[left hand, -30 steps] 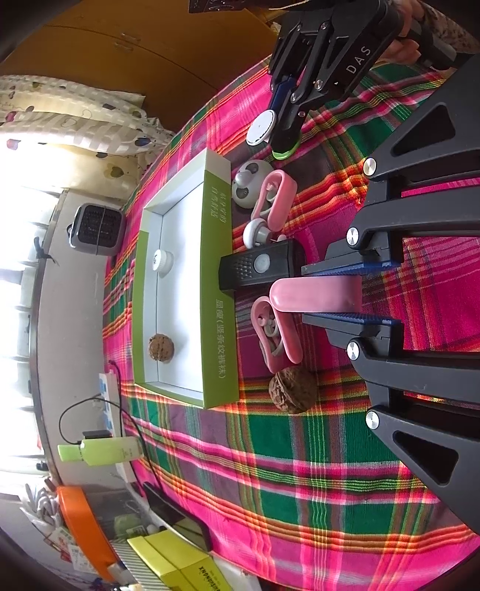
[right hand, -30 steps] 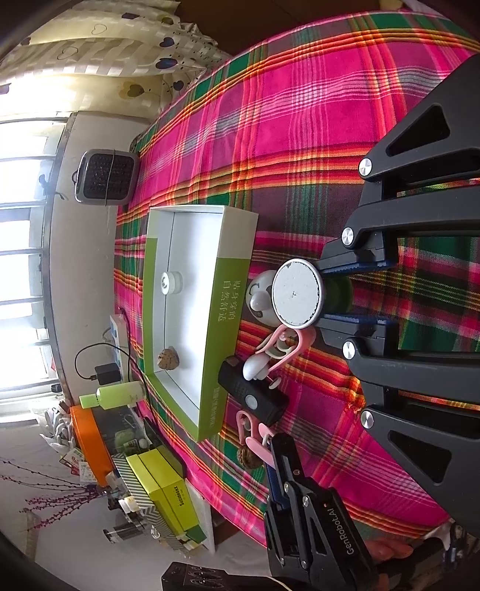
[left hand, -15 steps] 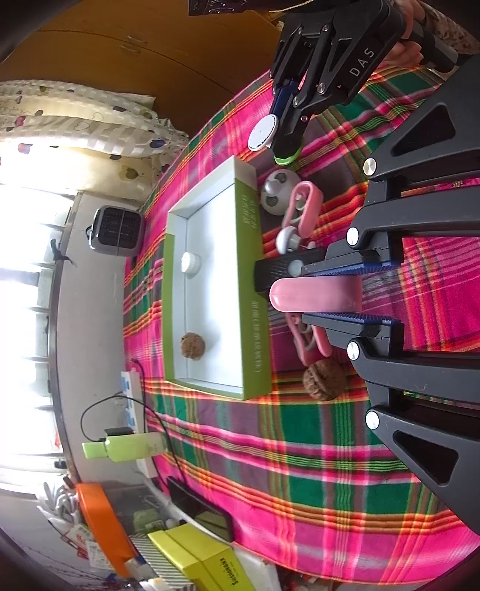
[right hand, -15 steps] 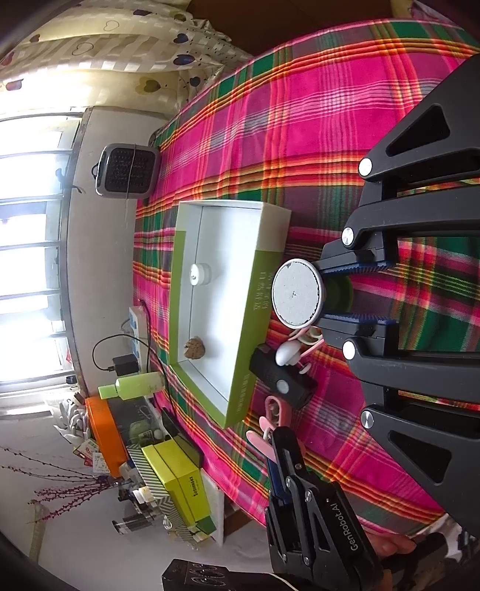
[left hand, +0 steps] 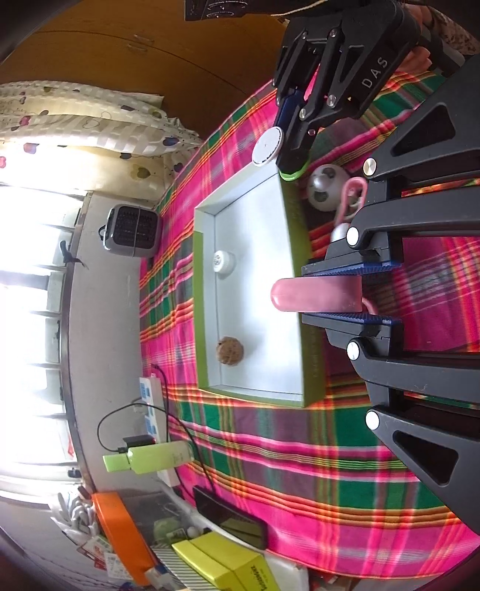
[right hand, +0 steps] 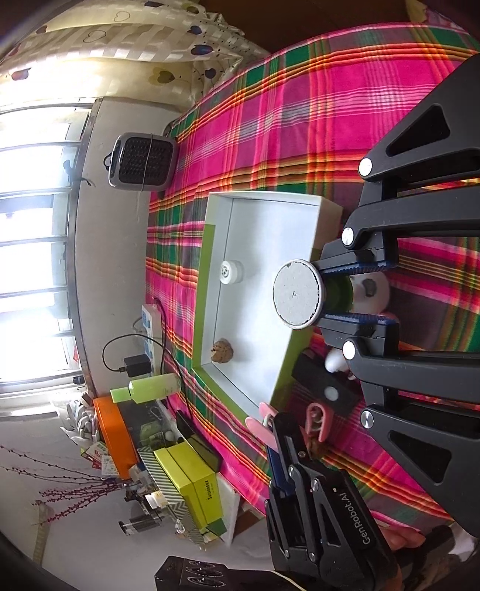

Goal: Organize objects
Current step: 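Carry the pink clip with left tool into the box while right tool carries the disc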

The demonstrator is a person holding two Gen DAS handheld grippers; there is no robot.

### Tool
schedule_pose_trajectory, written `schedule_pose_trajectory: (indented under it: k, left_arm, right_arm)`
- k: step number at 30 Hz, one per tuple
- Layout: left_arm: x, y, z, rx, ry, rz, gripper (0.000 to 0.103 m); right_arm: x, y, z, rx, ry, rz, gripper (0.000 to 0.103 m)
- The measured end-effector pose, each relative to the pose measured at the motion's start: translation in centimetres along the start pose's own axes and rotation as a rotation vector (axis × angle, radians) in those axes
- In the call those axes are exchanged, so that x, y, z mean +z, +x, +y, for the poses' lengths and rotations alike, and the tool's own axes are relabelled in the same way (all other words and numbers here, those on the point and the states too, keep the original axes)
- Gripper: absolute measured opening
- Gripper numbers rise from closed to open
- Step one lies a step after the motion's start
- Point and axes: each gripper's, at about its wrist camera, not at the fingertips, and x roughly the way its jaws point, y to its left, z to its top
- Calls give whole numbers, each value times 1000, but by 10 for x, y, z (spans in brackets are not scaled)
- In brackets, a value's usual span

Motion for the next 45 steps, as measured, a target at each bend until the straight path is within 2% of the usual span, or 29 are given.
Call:
schedule_pose_trajectory:
  k: [13, 27, 45]
  left_arm:
    - [32, 36, 3, -9, 11, 7, 16]
    - [58, 83, 4, -20, -1, 54, 16]
    - [69, 119, 10, -17, -8, 113, 16]
  right_arm:
    - [29, 33, -18, -16, 12, 7, 18]
    - [56, 79, -40, -39, 34, 53, 18]
    - [62, 118, -51, -48, 38, 120, 18]
